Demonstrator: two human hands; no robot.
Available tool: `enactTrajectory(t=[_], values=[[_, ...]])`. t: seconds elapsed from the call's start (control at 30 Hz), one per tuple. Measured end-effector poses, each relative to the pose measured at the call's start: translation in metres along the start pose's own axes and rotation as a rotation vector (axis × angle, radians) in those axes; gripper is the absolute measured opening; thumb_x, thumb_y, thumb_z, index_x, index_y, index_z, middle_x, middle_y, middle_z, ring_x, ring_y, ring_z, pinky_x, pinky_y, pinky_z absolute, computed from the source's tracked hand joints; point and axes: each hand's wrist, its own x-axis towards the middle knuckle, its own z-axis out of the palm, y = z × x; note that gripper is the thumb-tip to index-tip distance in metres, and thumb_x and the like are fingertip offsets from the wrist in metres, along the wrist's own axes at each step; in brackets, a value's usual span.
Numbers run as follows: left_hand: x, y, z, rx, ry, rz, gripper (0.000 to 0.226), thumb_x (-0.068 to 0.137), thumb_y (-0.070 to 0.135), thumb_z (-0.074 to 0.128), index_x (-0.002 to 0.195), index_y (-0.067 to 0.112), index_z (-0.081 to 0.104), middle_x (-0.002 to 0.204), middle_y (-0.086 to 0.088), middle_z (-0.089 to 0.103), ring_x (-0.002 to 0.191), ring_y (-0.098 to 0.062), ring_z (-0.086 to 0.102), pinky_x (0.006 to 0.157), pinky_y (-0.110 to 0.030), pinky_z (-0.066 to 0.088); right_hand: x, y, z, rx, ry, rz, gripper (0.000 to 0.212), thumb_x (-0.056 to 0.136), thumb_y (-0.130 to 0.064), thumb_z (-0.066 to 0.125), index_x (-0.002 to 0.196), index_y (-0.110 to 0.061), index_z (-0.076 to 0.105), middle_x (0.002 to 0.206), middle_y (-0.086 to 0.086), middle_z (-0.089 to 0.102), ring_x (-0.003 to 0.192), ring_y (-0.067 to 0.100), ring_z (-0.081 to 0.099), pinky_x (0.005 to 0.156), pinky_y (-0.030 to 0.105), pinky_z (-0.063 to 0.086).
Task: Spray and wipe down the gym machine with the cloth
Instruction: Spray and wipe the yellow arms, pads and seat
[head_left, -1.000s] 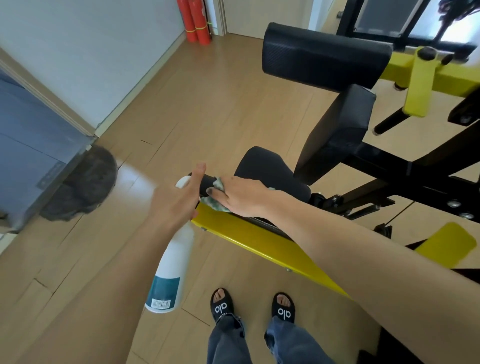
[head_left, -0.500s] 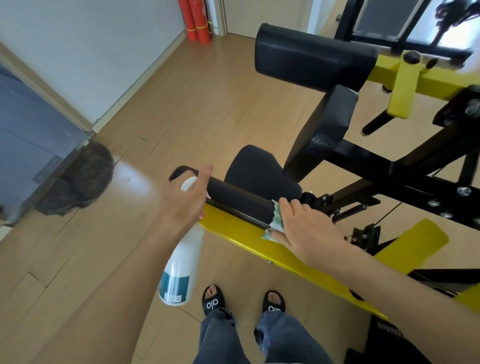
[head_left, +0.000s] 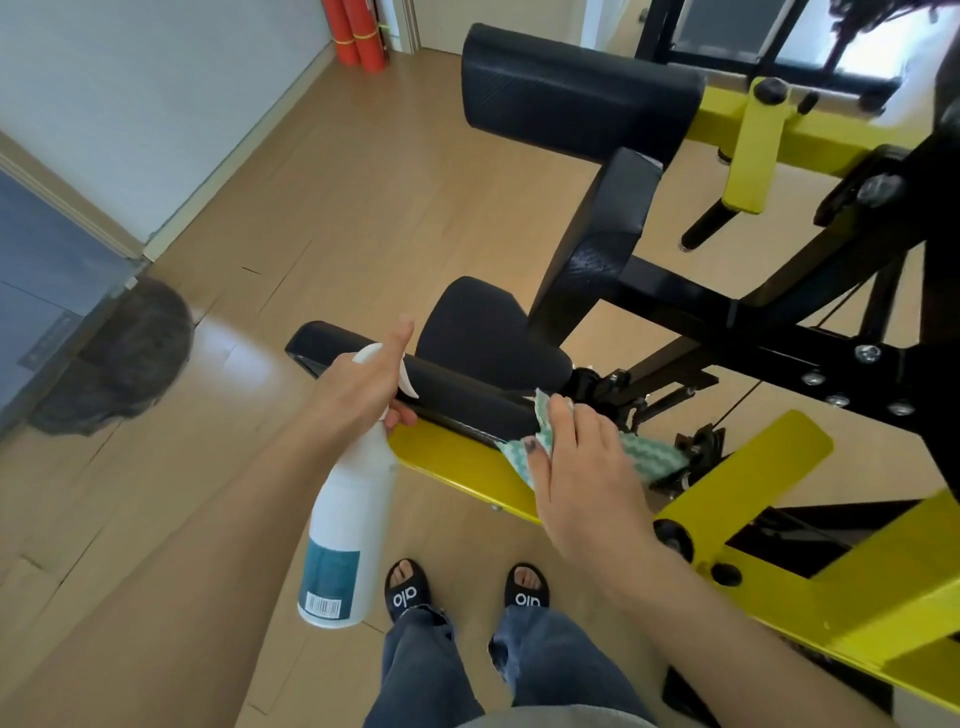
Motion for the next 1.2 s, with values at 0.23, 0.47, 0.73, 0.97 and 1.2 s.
enactTrajectory(t=[0.23, 0.47, 0.73, 0.97, 1.2], values=[[0.003, -0.002, 0.005, 0.011, 0.041, -0.039, 0.087, 0.087, 0.09, 0.036, 0.111, 0.011, 0.064, 0.065, -0.011, 0.072, 0.051, -0.018, 0.061, 0.071, -0.036, 0.055, 0.051, 0.005, 0.003, 0.636, -0.142, 0.529, 0.032, 0.109, -0.027, 0.037, 0.128, -0.007, 0.053, 0.123, 0.016, 0.058, 0.103, 0.022, 0.058, 0.082, 0.031, 0.048], [0.004, -0.001, 0.007, -0.016, 0.068, -0.047, 0.089, 0.086, 0.09, 0.038, 0.114, 0.009, 0.063, 0.067, -0.012, 0.073, 0.047, -0.017, 0.059, 0.07, -0.037, 0.056, 0.068, 0.033, -0.013, 1.367, -0.458, 1.116, 0.016, 0.103, -0.022, 0.05, 0.114, -0.011, 0.052, 0.094, 0.012, 0.067, 0.075, 0.021, 0.066, 0.043, 0.027, 0.049], [0.001, 0.001, 0.007, 0.006, 0.084, -0.041, 0.085, 0.086, 0.09, 0.037, 0.118, 0.015, 0.059, 0.08, -0.016, 0.076, 0.054, -0.019, 0.062, 0.074, -0.04, 0.059, 0.023, -0.003, 0.01, 0.703, -0.122, 0.484, 0.05, 0.099, -0.023, 0.042, 0.145, -0.005, 0.037, 0.145, 0.024, 0.038, 0.129, 0.042, 0.043, 0.1, 0.046, 0.045], [-0.002, -0.001, 0.009, 0.03, 0.08, -0.036, 0.088, 0.088, 0.09, 0.034, 0.115, 0.011, 0.063, 0.073, -0.013, 0.072, 0.06, -0.021, 0.064, 0.078, -0.04, 0.059, 0.01, 0.002, 0.017, -0.217, 0.074, 0.011, 0.069, 0.103, -0.054, 0.023, 0.149, -0.005, 0.039, 0.132, 0.017, 0.056, 0.117, 0.031, 0.056, 0.091, 0.039, 0.055], [-0.006, -0.004, 0.012, 0.057, 0.124, 0.035, 0.085, 0.09, 0.088, 0.031, 0.105, 0.012, 0.066, 0.083, -0.014, 0.074, 0.076, -0.025, 0.07, 0.086, -0.043, 0.054, 0.064, -0.024, 0.019, -0.365, 0.052, -0.451, 0.076, 0.096, -0.054, 0.056, 0.148, -0.002, 0.036, 0.119, 0.012, 0.061, 0.095, 0.024, 0.064, 0.062, 0.032, 0.039]])
